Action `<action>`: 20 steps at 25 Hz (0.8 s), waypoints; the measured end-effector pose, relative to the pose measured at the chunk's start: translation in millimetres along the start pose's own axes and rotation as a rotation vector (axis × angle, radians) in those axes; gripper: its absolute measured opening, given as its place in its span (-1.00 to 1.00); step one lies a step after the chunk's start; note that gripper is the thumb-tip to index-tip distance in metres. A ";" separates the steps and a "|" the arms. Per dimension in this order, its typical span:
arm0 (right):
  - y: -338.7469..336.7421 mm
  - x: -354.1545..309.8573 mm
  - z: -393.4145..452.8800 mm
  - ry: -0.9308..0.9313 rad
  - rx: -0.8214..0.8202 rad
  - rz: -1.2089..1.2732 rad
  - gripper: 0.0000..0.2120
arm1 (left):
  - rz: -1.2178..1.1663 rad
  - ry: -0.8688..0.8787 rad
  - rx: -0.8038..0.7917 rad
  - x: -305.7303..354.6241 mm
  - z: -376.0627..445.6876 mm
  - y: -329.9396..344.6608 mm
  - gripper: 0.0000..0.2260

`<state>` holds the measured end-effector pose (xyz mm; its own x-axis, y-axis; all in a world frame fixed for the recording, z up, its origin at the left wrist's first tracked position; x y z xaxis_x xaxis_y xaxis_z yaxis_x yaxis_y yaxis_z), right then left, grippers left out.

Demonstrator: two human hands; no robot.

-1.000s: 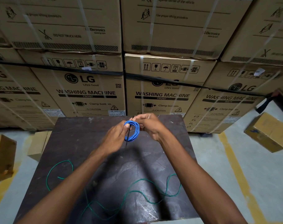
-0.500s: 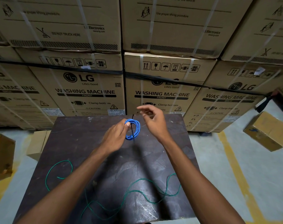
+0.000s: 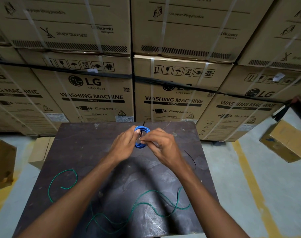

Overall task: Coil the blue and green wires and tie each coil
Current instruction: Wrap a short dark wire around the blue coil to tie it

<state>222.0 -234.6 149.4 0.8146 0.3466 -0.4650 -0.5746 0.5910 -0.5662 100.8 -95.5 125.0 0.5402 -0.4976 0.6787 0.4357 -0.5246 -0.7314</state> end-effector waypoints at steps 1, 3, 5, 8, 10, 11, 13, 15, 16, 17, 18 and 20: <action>0.2 0.0 -1.6 -0.001 -0.012 0.000 -0.91 | 0.000 -0.003 0.006 -1.0 0.5 -0.3 -0.72; 0.8 0.0 -3.5 -0.002 -0.039 0.012 -0.90 | 0.006 -0.012 0.012 -4.2 1.0 -1.0 -0.71; 1.2 1.4 -4.6 -0.004 -0.050 0.026 -0.89 | 0.000 -0.019 0.017 -7.0 0.8 -0.6 -0.70; -0.1 2.3 -5.6 -0.017 -0.056 0.045 -0.89 | -0.008 -0.016 0.023 -7.8 -0.5 1.2 -0.65; -2.1 2.0 -5.3 -0.004 -0.052 0.066 -0.89 | -0.016 -0.015 0.022 -7.5 -0.4 1.9 -0.64; -3.2 1.1 -4.9 0.026 -0.039 0.088 -0.89 | -0.015 -0.013 0.025 -7.5 0.0 2.2 -0.64; -3.2 -2.1 -1.7 0.158 0.027 0.172 -0.90 | 0.004 -0.014 0.028 -7.6 0.6 2.4 -0.69; -1.7 -5.1 6.4 0.362 0.158 0.305 -0.88 | 0.018 -0.010 0.028 -6.6 0.3 3.1 -0.76; -0.5 -5.9 10.9 0.457 0.240 0.376 -0.84 | 0.021 -0.003 0.033 -5.2 -0.4 2.9 -0.78; 0.7 -6.7 15.2 0.534 0.319 0.432 -0.81 | 0.018 0.004 0.039 -4.0 -1.2 2.8 -0.78; 1.4 -7.3 19.0 0.598 0.381 0.466 -0.80 | 0.011 0.012 0.044 -2.7 -1.5 2.8 -0.77; 2.4 -7.6 24.9 0.699 0.440 0.507 -0.85 | -0.006 0.022 0.051 -0.7 -0.8 2.7 -0.70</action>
<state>216.5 -217.7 168.5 0.1659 0.2085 -0.9638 -0.6483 0.7595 0.0527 100.9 -97.1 122.6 0.5222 -0.5099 0.6836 0.4751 -0.4918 -0.7297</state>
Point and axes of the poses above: each hand's wrist, its own z-axis towards the middle knuckle, its own y-axis out of the palm, x = y × z, the point moved 1 cm from there along z, towards the middle knuckle, and after that the axes turned 11 degrees about -y, right-handed, at the moved point
